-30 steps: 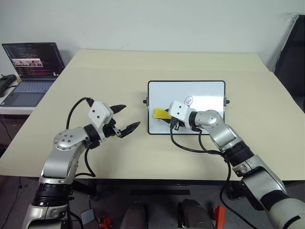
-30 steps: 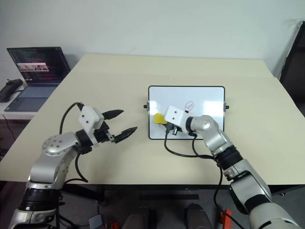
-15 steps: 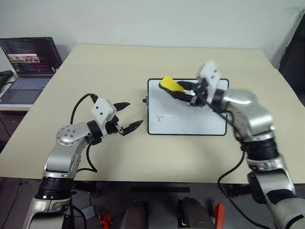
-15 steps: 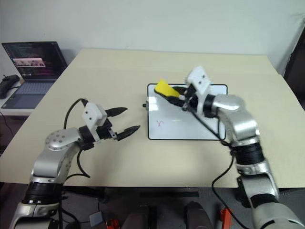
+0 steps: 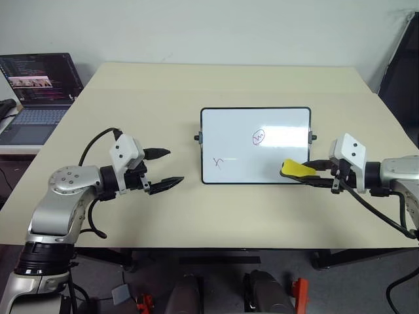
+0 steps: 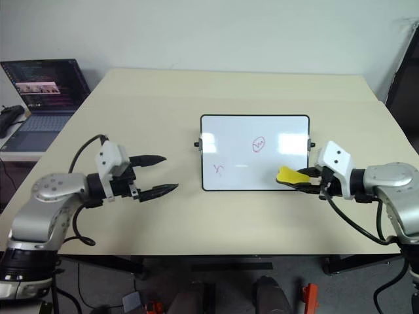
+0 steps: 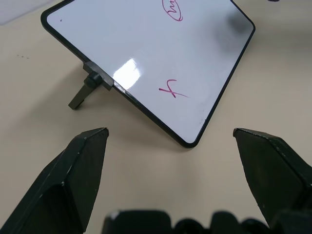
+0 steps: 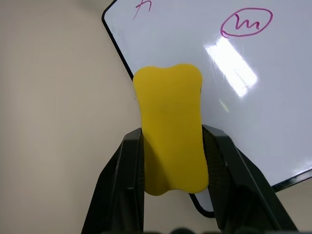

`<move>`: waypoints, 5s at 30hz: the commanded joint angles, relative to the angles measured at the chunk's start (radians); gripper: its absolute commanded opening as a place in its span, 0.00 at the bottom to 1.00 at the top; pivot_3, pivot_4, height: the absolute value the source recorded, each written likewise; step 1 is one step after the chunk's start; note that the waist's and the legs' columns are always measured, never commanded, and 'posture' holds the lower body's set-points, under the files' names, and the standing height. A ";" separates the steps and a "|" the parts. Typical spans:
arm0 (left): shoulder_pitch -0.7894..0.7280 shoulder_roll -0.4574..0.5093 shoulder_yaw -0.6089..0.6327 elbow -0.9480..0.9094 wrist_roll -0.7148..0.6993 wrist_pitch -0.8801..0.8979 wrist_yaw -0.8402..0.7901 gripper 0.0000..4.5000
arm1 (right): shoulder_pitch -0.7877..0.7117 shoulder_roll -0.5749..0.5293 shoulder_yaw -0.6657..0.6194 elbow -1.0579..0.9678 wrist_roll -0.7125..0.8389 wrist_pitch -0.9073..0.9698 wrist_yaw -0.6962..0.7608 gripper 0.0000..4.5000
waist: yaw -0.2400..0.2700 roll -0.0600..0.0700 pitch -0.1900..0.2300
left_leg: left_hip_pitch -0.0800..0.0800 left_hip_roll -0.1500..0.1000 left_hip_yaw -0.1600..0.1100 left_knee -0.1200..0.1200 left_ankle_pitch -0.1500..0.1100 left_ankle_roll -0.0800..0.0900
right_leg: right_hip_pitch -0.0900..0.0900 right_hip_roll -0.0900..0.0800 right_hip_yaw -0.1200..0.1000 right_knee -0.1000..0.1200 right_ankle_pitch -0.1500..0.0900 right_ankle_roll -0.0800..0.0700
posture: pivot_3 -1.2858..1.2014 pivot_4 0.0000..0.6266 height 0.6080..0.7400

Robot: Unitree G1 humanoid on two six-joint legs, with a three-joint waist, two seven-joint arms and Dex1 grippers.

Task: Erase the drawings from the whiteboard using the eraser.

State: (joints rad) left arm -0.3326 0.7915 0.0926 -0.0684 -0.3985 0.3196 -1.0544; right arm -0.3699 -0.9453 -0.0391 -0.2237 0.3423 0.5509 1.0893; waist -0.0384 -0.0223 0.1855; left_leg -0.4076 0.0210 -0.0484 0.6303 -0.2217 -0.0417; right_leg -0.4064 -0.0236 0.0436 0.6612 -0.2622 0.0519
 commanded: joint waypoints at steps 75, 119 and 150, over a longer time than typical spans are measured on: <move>-0.105 -0.019 0.013 -0.003 -0.026 0.015 0.018 1.00 | -0.076 -0.025 0.005 -0.040 -0.168 0.002 0.020 0.29 | 0.004 -0.005 -0.001 | 0.008 0.006 -0.002 -0.001 0.001 -0.004 | 0.000 0.006 -0.003 0.016 -0.005 -0.017 | 0.52 0.24 1.00; -0.198 -0.041 -0.030 0.090 0.051 -0.036 0.004 1.00 | -0.349 0.188 0.096 0.199 -0.191 -0.115 -0.146 0.29 | -0.018 -0.004 0.000 | 0.009 0.007 0.000 -0.001 0.001 -0.004 | 0.000 0.007 0.000 0.017 -0.008 -0.012 | 0.52 0.24 1.00; -0.189 -0.059 -0.037 0.046 0.044 -0.008 0.028 1.00 | -0.271 0.476 0.345 0.421 -0.437 -0.170 -0.305 0.29 | -0.020 -0.005 -0.002 | 0.013 0.007 -0.001 0.001 0.002 -0.004 | 0.003 0.008 0.000 0.020 -0.004 -0.013 | 0.52 0.24 1.00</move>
State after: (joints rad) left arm -0.5103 0.7283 0.0371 0.0037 -0.3503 0.3195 -1.0336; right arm -0.6441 -0.4638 0.3155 0.1454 -0.0741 0.3479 0.8071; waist -0.0581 -0.0278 0.1837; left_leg -0.3944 0.0282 -0.0490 0.6317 -0.2196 -0.0455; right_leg -0.4037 -0.0150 0.0440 0.6809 -0.2655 0.0384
